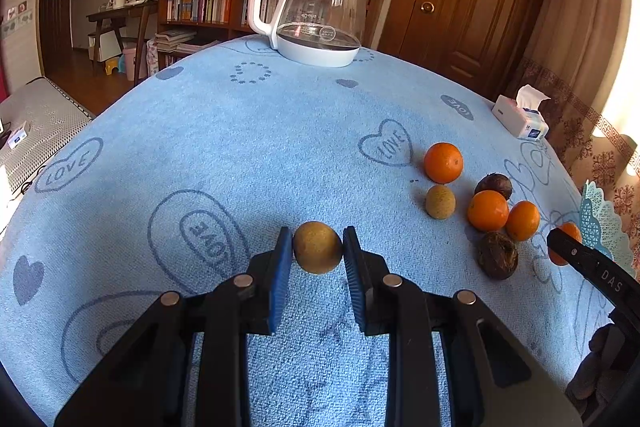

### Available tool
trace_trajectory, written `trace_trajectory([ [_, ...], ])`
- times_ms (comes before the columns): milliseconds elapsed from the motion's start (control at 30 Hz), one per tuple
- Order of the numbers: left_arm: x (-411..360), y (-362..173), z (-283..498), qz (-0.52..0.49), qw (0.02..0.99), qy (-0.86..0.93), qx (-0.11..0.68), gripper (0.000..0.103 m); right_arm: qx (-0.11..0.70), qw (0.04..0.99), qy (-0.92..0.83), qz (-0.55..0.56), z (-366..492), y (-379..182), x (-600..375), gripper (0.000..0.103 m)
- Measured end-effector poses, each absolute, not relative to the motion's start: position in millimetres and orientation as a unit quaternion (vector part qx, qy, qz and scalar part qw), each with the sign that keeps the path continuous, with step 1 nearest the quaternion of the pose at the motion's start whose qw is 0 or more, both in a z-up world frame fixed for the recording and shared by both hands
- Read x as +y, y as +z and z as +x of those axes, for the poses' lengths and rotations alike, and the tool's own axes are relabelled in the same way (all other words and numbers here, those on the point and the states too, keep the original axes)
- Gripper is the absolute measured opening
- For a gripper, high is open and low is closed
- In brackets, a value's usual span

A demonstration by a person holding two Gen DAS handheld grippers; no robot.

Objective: Organize fruits
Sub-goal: 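Carry the orange into the basket and open the right tool while the left tool holds the brown fruit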

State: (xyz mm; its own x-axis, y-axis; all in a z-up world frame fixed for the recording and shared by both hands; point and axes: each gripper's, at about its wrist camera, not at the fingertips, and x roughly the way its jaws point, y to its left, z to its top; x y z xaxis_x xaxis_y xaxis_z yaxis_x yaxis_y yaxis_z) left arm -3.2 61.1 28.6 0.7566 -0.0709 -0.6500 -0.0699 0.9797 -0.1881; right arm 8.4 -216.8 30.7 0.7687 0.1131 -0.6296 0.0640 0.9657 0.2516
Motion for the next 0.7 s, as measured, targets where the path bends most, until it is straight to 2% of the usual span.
trace_trajectory([
  [400, 61, 28, -3, -0.1, 0.932, 0.0, 0.349, 0.026, 0.221, 0.958, -0.125, 0.136, -26, 69, -275, 0.04],
  [700, 61, 28, -3, -0.1, 0.932, 0.0, 0.348, 0.026, 0.216, 0.939, -0.202, 0.177, -36, 65, -327, 0.04],
])
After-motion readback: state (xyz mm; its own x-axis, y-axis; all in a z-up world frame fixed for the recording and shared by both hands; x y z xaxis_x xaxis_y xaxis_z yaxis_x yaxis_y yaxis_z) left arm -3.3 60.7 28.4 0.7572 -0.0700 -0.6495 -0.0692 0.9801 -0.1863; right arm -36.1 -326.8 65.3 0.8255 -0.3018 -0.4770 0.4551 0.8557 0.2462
